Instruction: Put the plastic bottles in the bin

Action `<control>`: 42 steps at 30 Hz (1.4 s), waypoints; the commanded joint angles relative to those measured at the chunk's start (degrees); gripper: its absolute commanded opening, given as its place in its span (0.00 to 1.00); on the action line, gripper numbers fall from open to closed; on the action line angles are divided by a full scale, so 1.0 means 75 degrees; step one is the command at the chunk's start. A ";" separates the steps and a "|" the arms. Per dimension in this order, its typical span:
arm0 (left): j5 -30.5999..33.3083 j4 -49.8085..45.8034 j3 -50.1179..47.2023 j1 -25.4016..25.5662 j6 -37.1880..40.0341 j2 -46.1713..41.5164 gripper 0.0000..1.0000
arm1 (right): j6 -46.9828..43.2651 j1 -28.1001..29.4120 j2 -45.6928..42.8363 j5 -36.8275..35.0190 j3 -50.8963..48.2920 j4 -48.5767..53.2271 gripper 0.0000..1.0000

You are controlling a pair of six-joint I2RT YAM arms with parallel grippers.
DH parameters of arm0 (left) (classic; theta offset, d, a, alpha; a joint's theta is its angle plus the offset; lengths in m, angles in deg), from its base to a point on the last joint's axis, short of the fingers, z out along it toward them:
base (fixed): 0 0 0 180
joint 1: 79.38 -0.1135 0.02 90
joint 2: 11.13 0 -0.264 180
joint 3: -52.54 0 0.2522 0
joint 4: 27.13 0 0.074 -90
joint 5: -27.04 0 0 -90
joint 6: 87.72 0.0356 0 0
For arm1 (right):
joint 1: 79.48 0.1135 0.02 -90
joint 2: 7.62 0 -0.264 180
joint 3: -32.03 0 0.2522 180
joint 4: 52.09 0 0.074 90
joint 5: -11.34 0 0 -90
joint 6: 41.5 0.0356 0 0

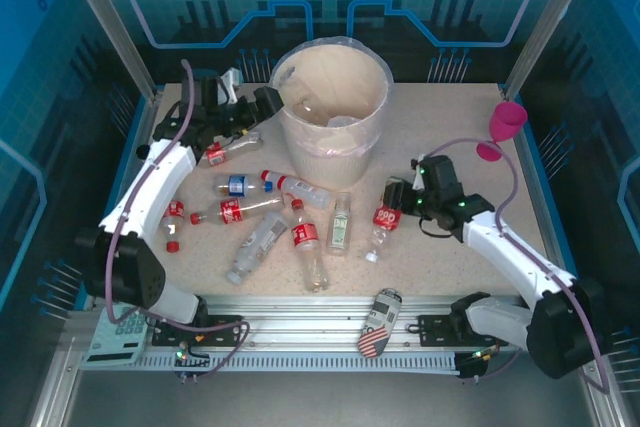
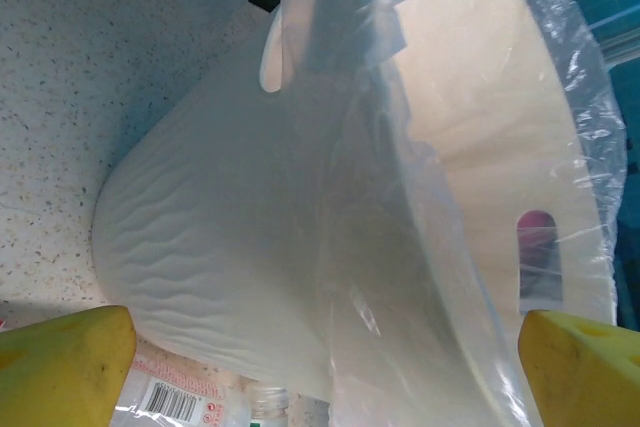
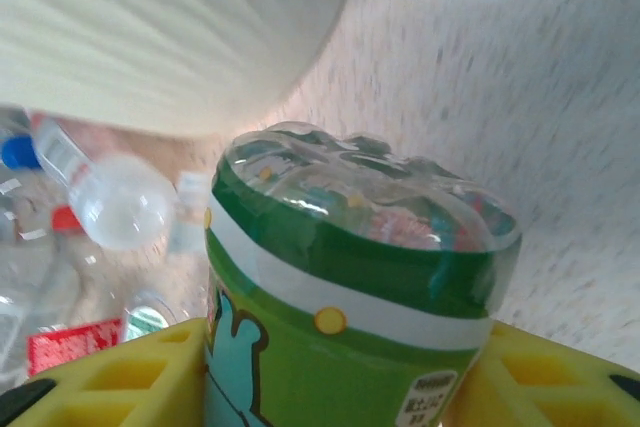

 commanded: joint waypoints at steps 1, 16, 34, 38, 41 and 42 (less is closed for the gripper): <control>-0.0175 0.0069 0.0380 0.0058 0.0015 0.0152 0.99 | -0.0995 -0.0460 -0.0360 -0.0204 0.0666 0.0765 0.45; -0.0394 -0.1412 0.1158 0.0311 0.1181 0.0816 0.99 | -0.2605 -0.1380 0.0342 -0.0303 0.4882 0.0075 0.42; -0.0410 -0.1823 0.1266 0.0505 0.1717 0.1079 0.99 | -0.2022 -0.0142 0.3194 0.0528 0.8048 -0.1622 0.38; -0.0398 -0.1695 0.1143 0.0505 0.1705 0.1027 0.99 | -0.2121 0.0264 0.4052 0.0511 0.8550 -0.1461 0.38; -0.0398 -0.1679 0.1122 0.0517 0.1706 0.1015 0.99 | -0.2313 0.0478 0.4637 0.0516 0.8851 -0.1133 0.38; -0.0398 -0.1680 0.1121 0.0517 0.1712 0.1015 0.99 | -0.2356 0.0515 0.4791 0.0542 0.8912 -0.1044 0.38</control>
